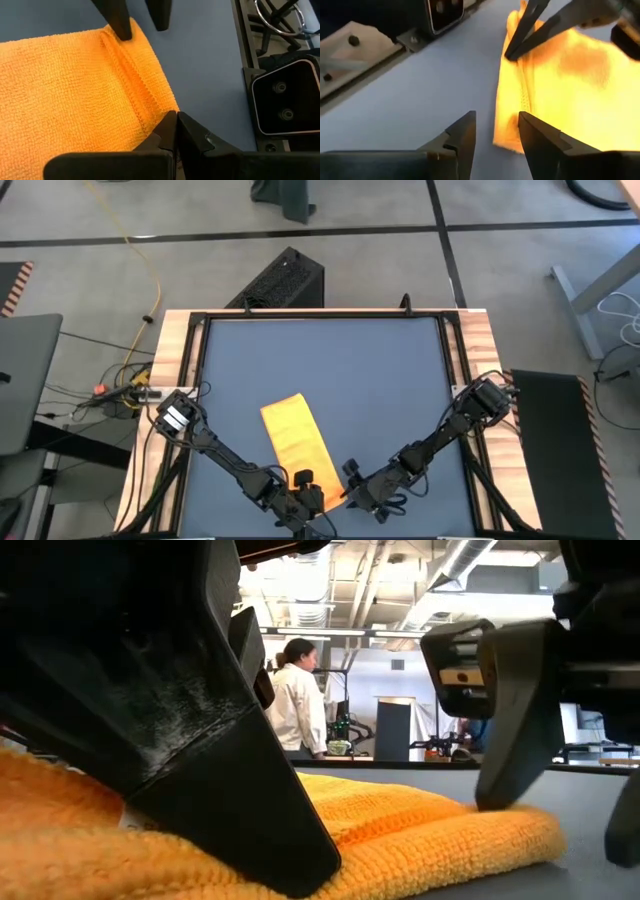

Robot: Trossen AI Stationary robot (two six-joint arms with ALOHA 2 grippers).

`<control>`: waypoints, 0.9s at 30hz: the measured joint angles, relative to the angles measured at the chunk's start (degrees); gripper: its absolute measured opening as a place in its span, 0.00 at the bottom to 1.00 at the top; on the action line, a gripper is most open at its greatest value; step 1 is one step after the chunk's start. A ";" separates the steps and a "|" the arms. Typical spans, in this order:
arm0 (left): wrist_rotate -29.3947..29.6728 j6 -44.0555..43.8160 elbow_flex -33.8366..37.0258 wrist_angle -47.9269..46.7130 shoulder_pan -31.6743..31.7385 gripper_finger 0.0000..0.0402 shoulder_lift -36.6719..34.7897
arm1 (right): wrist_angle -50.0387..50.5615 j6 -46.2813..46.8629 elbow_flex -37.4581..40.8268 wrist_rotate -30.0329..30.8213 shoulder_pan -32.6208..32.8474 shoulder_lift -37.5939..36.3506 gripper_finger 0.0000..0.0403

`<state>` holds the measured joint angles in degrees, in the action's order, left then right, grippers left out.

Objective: Roll towel into tight, uniform cylinder
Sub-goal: Roll the orange microfiber towel

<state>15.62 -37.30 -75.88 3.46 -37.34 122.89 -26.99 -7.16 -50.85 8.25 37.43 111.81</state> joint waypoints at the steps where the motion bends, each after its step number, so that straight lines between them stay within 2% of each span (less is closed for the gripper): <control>1: 0.00 0.00 0.00 0.00 0.00 0.00 0.00 | 0.23 0.02 0.00 0.22 0.00 0.02 0.42; 22: -0.23 -0.04 0.00 0.13 0.04 0.00 0.00 | 2.78 -0.21 0.00 4.14 -0.04 0.02 0.41; 27: -0.19 0.04 0.00 0.27 0.04 0.00 0.00 | 2.89 -0.22 0.00 5.08 -0.04 0.02 0.36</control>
<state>15.43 -37.26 -75.88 3.73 -37.30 122.89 -24.10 -7.38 -50.85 13.32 37.39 111.83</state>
